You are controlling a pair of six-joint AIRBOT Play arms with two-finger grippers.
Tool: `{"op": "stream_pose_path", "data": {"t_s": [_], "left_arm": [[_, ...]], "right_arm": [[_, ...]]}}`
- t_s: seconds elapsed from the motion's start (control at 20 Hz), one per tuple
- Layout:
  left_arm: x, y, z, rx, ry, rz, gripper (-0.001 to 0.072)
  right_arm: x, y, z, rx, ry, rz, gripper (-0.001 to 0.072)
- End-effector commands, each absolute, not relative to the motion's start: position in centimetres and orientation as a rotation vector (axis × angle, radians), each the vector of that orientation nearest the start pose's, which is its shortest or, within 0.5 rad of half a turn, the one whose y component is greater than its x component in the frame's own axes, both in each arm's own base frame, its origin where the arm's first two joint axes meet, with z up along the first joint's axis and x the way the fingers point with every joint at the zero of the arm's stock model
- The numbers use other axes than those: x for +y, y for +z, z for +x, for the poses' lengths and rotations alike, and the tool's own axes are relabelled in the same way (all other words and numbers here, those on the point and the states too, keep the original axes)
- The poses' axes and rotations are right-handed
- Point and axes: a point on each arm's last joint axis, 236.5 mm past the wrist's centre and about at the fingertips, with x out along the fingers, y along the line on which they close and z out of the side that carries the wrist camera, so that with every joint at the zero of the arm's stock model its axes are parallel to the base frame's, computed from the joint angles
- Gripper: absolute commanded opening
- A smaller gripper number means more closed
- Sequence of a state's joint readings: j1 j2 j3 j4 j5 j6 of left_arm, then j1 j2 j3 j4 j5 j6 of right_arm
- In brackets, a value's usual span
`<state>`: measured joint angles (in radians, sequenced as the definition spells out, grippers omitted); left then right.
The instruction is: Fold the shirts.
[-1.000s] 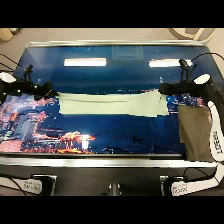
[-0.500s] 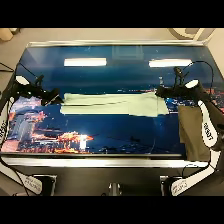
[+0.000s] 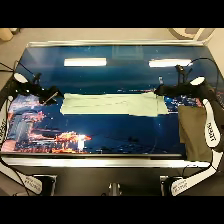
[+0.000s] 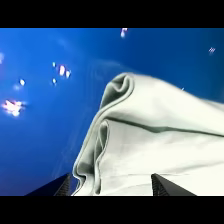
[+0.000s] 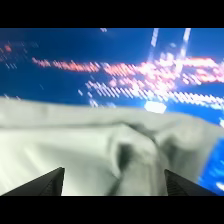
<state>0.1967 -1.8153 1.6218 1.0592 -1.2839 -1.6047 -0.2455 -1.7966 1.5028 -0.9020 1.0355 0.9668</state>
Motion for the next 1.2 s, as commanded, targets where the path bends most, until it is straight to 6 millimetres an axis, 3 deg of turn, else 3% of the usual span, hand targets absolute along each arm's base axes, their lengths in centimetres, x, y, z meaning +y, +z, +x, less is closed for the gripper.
{"op": "stream_pose_path", "data": {"t_s": [0.0,0.15,0.25,0.45,0.5,0.55,0.6,0.65,0.75,0.95,1.15], "left_arm": [[-1.2,-0.2,49.7,1.286,-0.131,-0.613,0.061],[-2.2,4.0,49.7,1.2,-0.168,-0.562,0.0609],[-3.6,6.5,49.4,1.158,-0.204,-0.523,0.0609],[-7.6,10.0,48.3,1.109,-0.285,-0.459,0.0609],[-8.7,10.1,48.1,1.112,-0.306,-0.445,0.0609],[-9.9,9.9,48.0,1.12,-0.328,-0.432,0.0607],[-11.3,9.5,47.9,1.125,-0.36,-0.404,0.0601],[-12.9,9.1,48.0,1.123,-0.398,-0.366,0.0547],[-16.2,7.8,48.7,1.101,-0.464,-0.3,0.002],[-24.9,4.1,49.2,1.071,-0.613,-0.248,0.0024],[-34.6,1.2,47.9,1.087,-0.728,-0.432,0.0024]], "right_arm": [[-3.6,-6.1,47.9,1.223,0.413,0.289,0.0702],[-2.6,-8.6,45.4,1.341,0.487,0.395,0.072],[-0.4,-9.7,44.5,1.386,0.566,0.492,0.072],[3.8,-10.0,46.3,1.333,0.646,0.659,0.0717],[4.5,-10.0,46.8,1.316,0.646,0.662,0.0677],[5.2,-9.7,47.4,1.296,0.646,0.665,0.0454],[5.7,-9.0,47.9,1.273,0.651,0.687,0.0145],[5.9,-7.8,48.4,1.244,0.653,0.72,0.0019],[6.1,-4.4,49.5,1.159,0.665,0.712,0.0016],[6.4,3.4,48.8,1.045,0.705,0.605,0.0015],[7.1,10.0,46.2,0.997,0.732,0.522,0.0015]]}}
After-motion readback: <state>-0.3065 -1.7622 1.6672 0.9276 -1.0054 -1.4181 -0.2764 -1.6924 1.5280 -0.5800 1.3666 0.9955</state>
